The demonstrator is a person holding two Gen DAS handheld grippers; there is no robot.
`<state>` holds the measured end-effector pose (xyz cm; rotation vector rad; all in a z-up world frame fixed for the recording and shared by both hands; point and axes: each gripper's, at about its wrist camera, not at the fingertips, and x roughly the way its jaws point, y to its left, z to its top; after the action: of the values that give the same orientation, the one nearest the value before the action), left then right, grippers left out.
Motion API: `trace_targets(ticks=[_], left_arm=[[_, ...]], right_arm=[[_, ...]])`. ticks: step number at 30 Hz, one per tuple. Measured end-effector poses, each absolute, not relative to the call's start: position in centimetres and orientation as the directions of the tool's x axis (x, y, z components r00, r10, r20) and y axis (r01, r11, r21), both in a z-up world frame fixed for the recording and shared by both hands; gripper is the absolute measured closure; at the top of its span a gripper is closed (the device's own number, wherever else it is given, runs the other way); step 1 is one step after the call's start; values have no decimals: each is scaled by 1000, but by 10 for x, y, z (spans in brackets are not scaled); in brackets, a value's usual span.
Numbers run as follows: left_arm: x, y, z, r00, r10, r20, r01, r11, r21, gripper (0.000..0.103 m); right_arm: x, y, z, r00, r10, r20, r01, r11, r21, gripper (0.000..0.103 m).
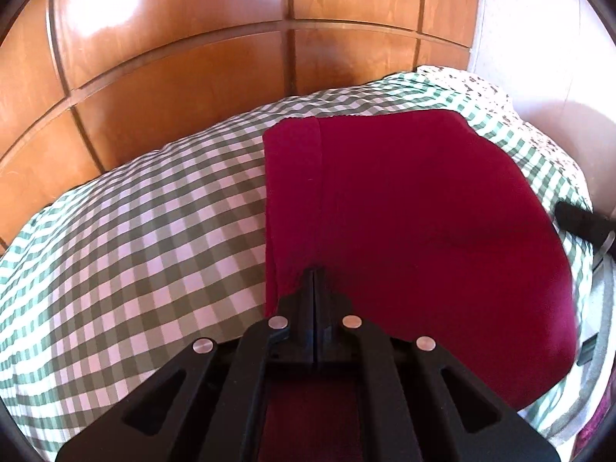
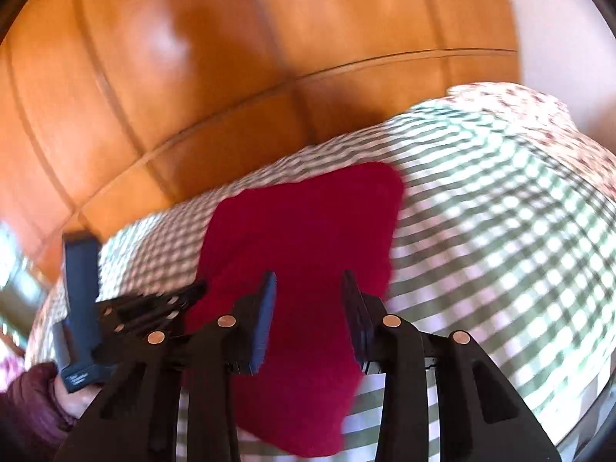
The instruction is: Fold small clothes
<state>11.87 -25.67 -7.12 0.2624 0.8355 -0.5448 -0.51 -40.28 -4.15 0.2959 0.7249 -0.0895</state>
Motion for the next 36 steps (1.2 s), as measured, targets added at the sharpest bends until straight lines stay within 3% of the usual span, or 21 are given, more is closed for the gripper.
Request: trace_targets(ticks=[3, 9, 12, 14, 18, 24, 26, 29, 33, 36], left_arm=[[119, -255, -74, 557, -338, -759, 541, 840, 23, 101], [115, -239, -60, 539, -379, -752, 508, 859, -69, 102], [106, -229, -52, 547, -401, -734, 498, 861, -100, 87], [100, -225, -49, 567, -401, -720, 491, 866, -96, 67], [94, -216, -52, 565, -400, -722, 480, 871, -106, 64], [97, -208, -61, 545, -407, -733, 468, 873, -137, 61], [93, -204, -56, 558, -407, -724, 463, 876, -135, 59], [85, -191, -46, 589, -403, -701, 440, 887, -141, 47], [73, -168, -32, 632, -382, -674, 395, 907, -144, 35], [61, -156, -25, 665, -358, -655, 364, 922, -134, 22]], right_arm=[[14, -387, -82, 651, -68, -756, 216, 971, 98, 68], [11, -384, -77, 660, -121, -741, 282, 955, 95, 68], [0, -375, -65, 671, -146, -726, 301, 950, 87, 52], [-8, -367, -58, 689, -139, -711, 290, 952, 94, 49], [-21, -344, -51, 704, -158, -693, 256, 966, 40, 49], [-18, -320, -82, 643, -232, -730, 254, 964, -82, 48], [-20, -316, -79, 648, -230, -726, 249, 965, -84, 38], [-24, -321, -67, 658, -195, -727, 271, 963, -13, 29], [-39, -325, -47, 680, -263, -685, 377, 926, 18, 14], [-46, -321, -39, 668, -321, -672, 441, 898, 10, 13]])
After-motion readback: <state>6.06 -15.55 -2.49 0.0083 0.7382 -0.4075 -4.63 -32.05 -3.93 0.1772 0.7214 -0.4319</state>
